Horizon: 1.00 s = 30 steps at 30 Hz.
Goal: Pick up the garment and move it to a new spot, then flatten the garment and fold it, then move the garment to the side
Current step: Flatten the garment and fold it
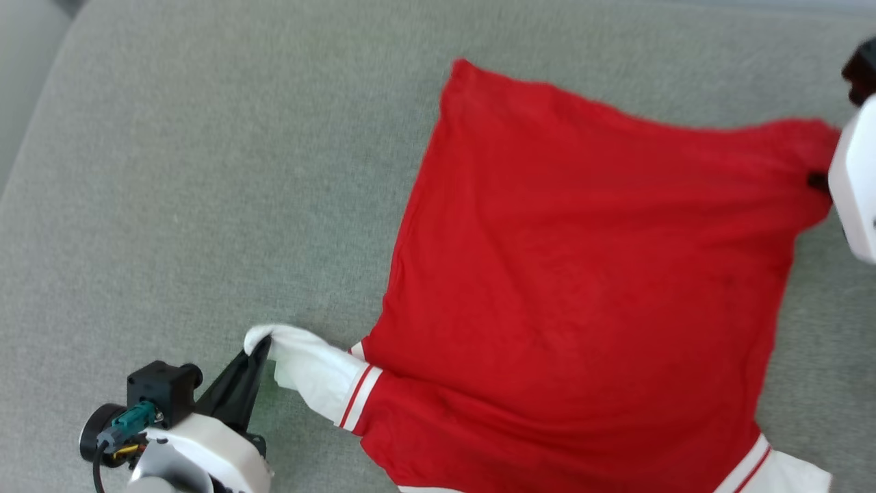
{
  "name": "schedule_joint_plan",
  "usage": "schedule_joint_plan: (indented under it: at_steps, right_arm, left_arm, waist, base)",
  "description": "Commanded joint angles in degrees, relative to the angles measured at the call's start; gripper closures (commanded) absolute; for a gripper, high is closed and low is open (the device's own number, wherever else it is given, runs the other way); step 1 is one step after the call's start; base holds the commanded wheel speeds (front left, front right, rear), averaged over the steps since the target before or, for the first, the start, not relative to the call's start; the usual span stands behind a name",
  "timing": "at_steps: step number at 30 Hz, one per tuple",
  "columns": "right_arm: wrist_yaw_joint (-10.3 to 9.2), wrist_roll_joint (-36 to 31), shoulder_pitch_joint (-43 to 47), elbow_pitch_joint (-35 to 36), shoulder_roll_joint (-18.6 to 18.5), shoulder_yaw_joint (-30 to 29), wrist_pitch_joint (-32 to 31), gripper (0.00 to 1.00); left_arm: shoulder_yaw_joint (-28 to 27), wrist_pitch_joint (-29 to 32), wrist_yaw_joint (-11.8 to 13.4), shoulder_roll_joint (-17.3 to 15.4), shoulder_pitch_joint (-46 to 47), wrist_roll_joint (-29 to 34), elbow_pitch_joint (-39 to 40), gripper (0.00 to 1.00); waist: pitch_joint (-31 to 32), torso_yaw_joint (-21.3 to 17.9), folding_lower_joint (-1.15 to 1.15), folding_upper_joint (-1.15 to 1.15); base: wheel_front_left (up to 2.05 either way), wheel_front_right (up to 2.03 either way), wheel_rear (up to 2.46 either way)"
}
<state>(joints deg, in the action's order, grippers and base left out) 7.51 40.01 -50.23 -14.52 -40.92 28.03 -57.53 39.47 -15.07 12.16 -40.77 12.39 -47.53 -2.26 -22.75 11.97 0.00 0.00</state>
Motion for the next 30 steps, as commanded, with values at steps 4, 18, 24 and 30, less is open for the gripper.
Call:
schedule_joint_plan:
  at_steps: [4, 18, 24, 30]
  right_arm:
    - [-0.04, 4.3, 8.0, 6.5, -6.6, 2.5, 2.6, 1.0]
    - [-0.04, 12.6, 50.1, 15.3, -17.5, -4.2, 14.8, 1.0]
    - [-0.04, 11.9, 61.4, 13.1, -13.6, -7.6, 18.3, 1.0]
    - [-0.04, 8.1, 60.4, 15.5, -12.8, -10.9, 19.4, 0.0]
  left_arm:
    - [0.1, 0.1, 1.1, -0.6, -3.6, -1.3, -0.2, 1.0]
    - [0.4, 0.3, 3.3, -2.4, -10.1, -2.9, 1.3, 1.0]
    - [0.4, 0.4, 3.5, -2.8, -10.1, -2.6, 2.0, 1.0]
    - [0.7, 0.7, 3.3, -2.6, -9.1, -2.4, 1.7, 1.0]
  waist:
    - [8.6, -3.1, 0.0, 0.0]
    - [16.1, -7.1, 0.0, 0.0]
    - [15.2, -7.8, 0.0, 0.0]
    - [15.0, -7.9, 0.0, 0.0]
  base:
    - [0.0, 0.0, 0.0]
    - [0.0, 0.0, 0.0]
    - [0.0, 0.0, 0.0]
    - [0.0, 0.0, 0.0]
